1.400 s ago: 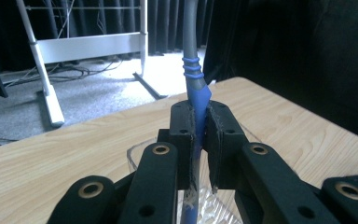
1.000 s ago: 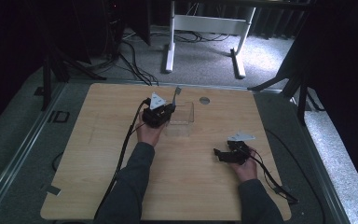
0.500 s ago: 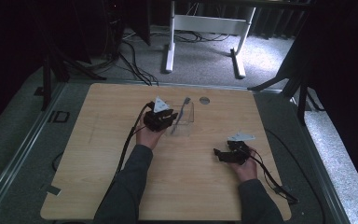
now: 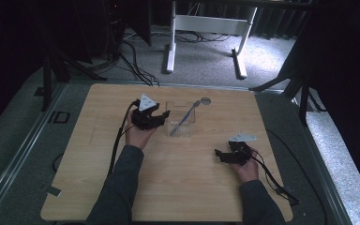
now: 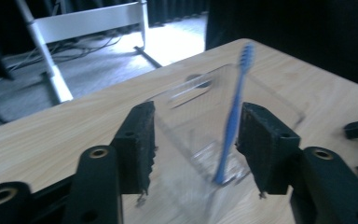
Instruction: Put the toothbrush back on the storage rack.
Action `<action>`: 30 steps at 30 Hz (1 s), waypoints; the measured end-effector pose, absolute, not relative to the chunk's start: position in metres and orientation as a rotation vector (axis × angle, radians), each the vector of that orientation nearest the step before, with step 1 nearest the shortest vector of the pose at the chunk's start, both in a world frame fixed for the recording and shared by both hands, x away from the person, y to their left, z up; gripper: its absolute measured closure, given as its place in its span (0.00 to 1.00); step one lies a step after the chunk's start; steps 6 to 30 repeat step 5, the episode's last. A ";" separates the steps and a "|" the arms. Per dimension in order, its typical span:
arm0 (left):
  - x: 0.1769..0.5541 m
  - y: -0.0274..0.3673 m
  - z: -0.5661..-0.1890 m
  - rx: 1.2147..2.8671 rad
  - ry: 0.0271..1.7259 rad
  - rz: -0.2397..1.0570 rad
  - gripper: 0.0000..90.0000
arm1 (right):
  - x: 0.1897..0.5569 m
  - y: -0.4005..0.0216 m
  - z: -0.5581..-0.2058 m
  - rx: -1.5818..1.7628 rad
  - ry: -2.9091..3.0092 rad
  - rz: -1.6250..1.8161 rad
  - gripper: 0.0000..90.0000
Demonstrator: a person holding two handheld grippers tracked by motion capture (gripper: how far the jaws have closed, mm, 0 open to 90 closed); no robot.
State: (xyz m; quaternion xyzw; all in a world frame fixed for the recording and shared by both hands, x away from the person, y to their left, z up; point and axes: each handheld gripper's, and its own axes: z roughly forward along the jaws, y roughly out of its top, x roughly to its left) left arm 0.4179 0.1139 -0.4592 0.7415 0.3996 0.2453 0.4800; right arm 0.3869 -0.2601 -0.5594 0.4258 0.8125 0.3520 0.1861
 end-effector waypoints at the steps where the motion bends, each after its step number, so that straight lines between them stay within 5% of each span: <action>1: 0.418 0.118 -0.460 1.802 0.990 0.598 0.47 | 0.387 -0.260 -0.559 1.199 2.288 0.992 0.26; 30: 0.418 0.140 -0.469 1.794 1.078 0.605 0.42 | 0.387 -0.260 -0.559 1.199 2.288 0.992 0.26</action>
